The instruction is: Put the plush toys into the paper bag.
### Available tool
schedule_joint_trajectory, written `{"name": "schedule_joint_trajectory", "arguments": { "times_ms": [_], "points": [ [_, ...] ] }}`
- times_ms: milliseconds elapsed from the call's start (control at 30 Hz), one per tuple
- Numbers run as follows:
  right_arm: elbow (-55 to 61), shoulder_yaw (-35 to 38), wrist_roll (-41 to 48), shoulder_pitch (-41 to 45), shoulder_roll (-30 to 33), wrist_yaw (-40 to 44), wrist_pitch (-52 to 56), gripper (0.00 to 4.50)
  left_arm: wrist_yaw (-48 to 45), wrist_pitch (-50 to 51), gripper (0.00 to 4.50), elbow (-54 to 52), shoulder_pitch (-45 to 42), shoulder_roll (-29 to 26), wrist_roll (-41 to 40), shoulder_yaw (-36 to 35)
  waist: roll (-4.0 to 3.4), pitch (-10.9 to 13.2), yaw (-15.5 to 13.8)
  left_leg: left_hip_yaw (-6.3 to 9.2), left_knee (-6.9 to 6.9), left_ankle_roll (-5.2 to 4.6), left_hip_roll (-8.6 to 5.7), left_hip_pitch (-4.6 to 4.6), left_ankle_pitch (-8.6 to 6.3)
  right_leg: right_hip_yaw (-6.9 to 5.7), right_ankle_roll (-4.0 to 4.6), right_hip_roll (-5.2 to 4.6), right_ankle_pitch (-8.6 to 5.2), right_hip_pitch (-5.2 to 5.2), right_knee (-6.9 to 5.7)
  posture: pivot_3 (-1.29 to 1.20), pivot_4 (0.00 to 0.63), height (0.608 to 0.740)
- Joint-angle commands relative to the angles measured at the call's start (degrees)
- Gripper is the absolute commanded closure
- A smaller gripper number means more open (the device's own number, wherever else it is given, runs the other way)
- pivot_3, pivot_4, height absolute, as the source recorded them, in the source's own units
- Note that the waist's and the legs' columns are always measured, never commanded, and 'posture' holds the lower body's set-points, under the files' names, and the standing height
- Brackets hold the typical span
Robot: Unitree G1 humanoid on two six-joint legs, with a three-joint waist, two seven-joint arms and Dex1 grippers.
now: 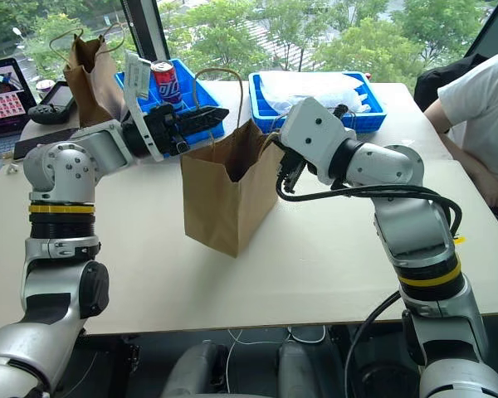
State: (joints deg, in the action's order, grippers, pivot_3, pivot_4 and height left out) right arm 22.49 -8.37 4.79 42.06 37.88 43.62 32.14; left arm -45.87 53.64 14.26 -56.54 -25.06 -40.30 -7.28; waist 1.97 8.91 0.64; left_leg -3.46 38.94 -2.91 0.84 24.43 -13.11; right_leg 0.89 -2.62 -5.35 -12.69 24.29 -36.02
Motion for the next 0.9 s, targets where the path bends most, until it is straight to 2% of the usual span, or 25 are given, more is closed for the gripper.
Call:
{"name": "schedule_joint_trajectory", "arguments": {
  "times_ms": [33,200,300,333,367,567,667,700,733,833,900],
  "points": [
    [5.8,-0.8,3.1,-1.4,0.6,2.1,5.4,4.49,-2.7,-0.7,4.5,-2.6,0.0,-3.0,2.2,2.5,0.0,0.0,0.0,0.0,0.0,0.0,0.0,0.0,0.0,0.0,0.0,0.0,0.0,0.01,0.0,0.0,0.15,0.74],
    [7.6,0.0,6.5,-2.5,-0.2,2.4,10.1,4.49,-12.0,-3.0,4.5,-7.6,4.3,-10.7,6.9,11.7,-0.01,0.0,0.1,-0.02,0.0,0.0,-0.01,-0.03,0.0,0.01,0.0,0.0,0.0,0.01,0.03,0.0,0.15,0.74],
    [8.5,1.4,9.5,-1.3,-0.4,2.7,13.3,3.7,-15.0,-2.9,4.5,-7.5,5.4,-13.0,7.0,12.0,-0.01,0.0,0.0,-0.03,0.0,0.0,0.02,-0.06,0.0,0.01,0.01,0.01,-0.01,0.02,0.09,0.0,0.15,0.74],
    [8.8,2.1,10.8,-0.8,-0.4,2.8,14.4,3.38,-16.1,-2.5,3.91,-7.6,5.4,-13.6,6.4,11.6,-0.01,0.0,0.0,-0.03,0.0,0.0,0.03,-0.05,0.0,0.0,0.02,0.02,-0.01,0.02,0.09,0.0,0.15,0.74],
    [9.0,3.0,12.0,-0.2,-0.1,3.2,15.2,3.0,-17.3,-2.3,3.68,-7.6,5.2,-14.1,5.7,11.0,-0.01,0.0,0.0,-0.02,0.02,0.01,0.03,-0.03,0.0,0.0,0.02,0.02,-0.01,0.03,0.1,0.0,0.15,0.74],
    [8.6,10.1,20.3,4.2,2.1,4.9,19.6,0.92,-20.2,-1.4,1.55,-3.0,0.9,-15.7,2.2,4.3,-0.02,0.0,-0.2,-0.01,0.04,0.0,0.04,-0.02,0.0,-0.02,0.01,0.01,-0.01,0.03,0.11,0.0,0.15,0.74],
    [7.2,11.5,20.6,5.6,4.0,4.8,18.1,0.01,-21.1,-1.5,0.59,-0.2,-0.9,-16.3,1.1,1.3,-0.02,0.0,-0.1,-0.01,0.04,0.0,0.03,-0.02,0.0,-0.03,0.01,0.01,-0.02,0.03,0.12,0.0,0.15,0.74],
    [6.7,11.6,20.4,5.8,4.6,4.7,17.4,0.0,-21.7,-1.9,0.21,0.6,-1.2,-16.5,0.9,0.7,-0.02,0.0,-0.1,-0.02,0.04,-0.01,0.04,-0.02,0.0,-0.03,0.01,0.01,-0.02,0.03,0.12,0.0,0.15,0.74],
    [6.4,11.6,20.4,6.0,5.0,4.6,17.0,0.0,-22.0,-2.2,0.03,1.0,-1.4,-16.6,0.9,0.3,-0.02,0.0,0.0,-0.02,0.04,-0.01,0.03,-0.03,-0.01,-0.03,0.01,0.01,-0.02,0.03,0.11,0.0,0.15,0.74],
    [5.8,12.9,21.6,6.2,6.2,4.9,16.7,0.0,-23.5,-5.6,0.03,2.4,-1.8,-17.4,2.0,-0.6,-0.02,0.0,0.0,-0.03,0.03,-0.01,0.03,-0.04,-0.01,-0.03,0.01,0.01,-0.02,0.03,0.1,0.0,0.15,0.74],
    [7.0,15.8,25.6,4.5,8.8,7.4,19.8,0.0,-29.5,-8.5,0.03,1.2,0.6,-21.5,3.5,0.7,-0.02,0.0,0.0,-0.04,0.04,-0.01,0.03,-0.01,0.0,-0.03,0.01,0.02,-0.02,0.05,0.1,0.0,0.15,0.74]
  ]
}}
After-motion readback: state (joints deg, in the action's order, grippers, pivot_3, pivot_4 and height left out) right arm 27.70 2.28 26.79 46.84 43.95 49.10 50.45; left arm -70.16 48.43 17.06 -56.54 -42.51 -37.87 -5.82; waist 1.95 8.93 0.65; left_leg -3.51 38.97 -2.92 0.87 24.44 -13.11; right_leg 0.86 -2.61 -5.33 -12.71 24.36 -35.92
